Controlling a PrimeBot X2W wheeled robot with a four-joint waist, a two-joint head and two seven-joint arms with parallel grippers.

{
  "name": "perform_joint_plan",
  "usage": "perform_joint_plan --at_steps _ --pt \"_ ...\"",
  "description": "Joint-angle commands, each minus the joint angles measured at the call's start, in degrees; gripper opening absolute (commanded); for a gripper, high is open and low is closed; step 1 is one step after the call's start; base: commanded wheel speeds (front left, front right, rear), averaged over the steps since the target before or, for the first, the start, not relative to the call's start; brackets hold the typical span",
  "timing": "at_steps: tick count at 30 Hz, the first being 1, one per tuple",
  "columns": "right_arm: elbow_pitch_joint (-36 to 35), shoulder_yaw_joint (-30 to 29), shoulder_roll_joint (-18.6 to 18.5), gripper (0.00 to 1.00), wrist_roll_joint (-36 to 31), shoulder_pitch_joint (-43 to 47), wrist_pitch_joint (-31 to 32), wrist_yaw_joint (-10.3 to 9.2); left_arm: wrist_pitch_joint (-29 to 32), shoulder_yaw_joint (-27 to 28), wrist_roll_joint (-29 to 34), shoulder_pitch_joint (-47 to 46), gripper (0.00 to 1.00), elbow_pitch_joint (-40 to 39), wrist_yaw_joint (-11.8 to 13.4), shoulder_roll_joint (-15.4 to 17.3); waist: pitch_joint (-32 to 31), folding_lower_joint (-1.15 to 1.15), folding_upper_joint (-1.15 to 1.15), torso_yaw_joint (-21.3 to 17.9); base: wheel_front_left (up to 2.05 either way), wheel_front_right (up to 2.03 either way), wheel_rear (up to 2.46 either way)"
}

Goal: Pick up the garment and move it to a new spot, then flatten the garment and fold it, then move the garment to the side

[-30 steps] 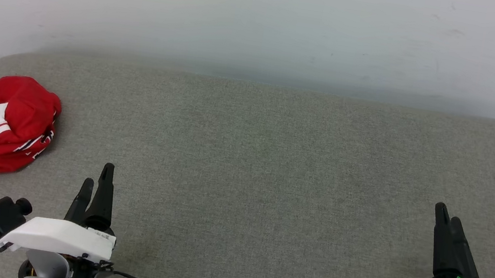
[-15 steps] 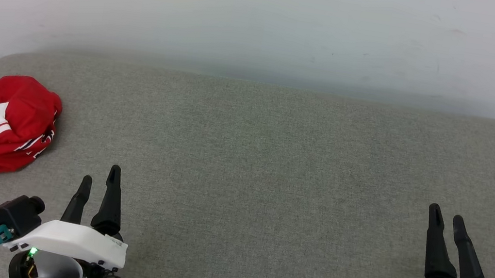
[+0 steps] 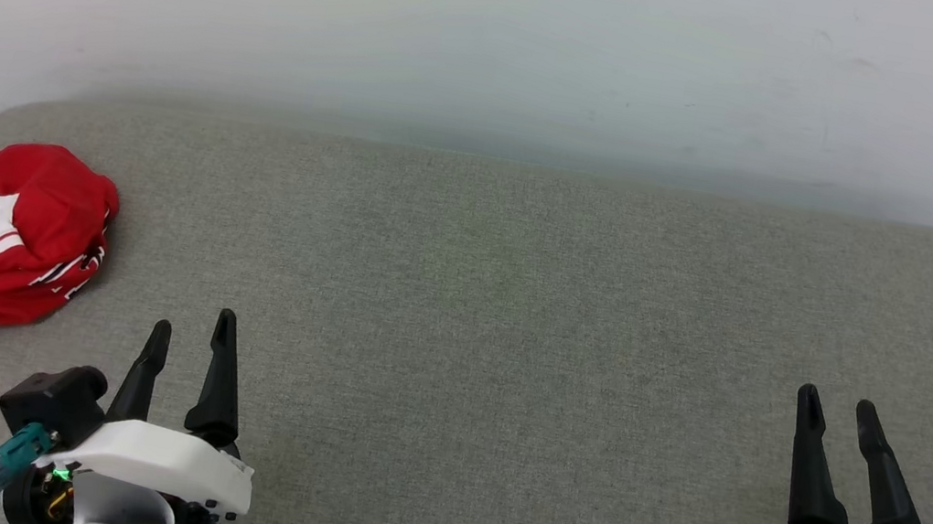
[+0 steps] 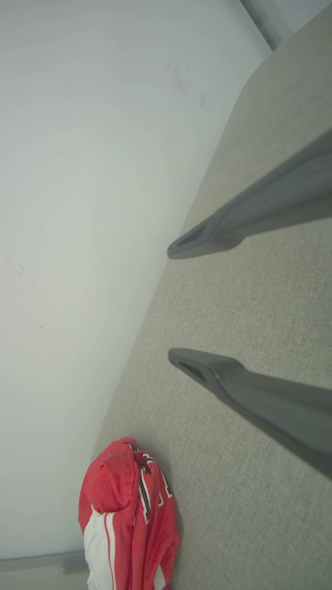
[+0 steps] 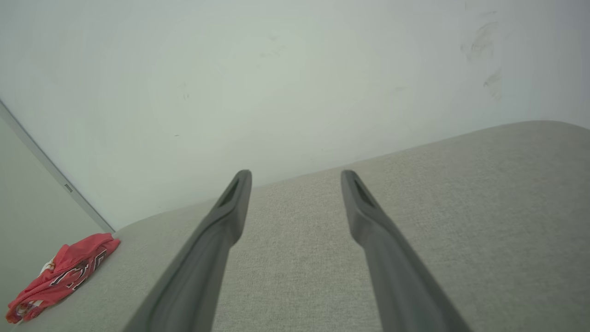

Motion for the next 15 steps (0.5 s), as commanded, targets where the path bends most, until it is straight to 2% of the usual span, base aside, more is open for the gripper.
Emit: perform_joint_plan --at_steps 1,15 --pt "-1.0 0.1 0.0 1.00 -1.8 0.1 -0.6 0.01 -0.5 -0.4 1.7 0.1 1.00 -0.8 0.4 0.4 0.0 0.00 0.00 0.0 0.00 0.00 0.00" --pt "-2.1 0.1 0.0 1.00 -9.8 1.0 -2.5 0.00 -2.4 -2.1 8.8 0.9 1.00 -1.0 1.7 0.9 -0.4 0.00 0.00 0.0 0.00 0.00 0.00"
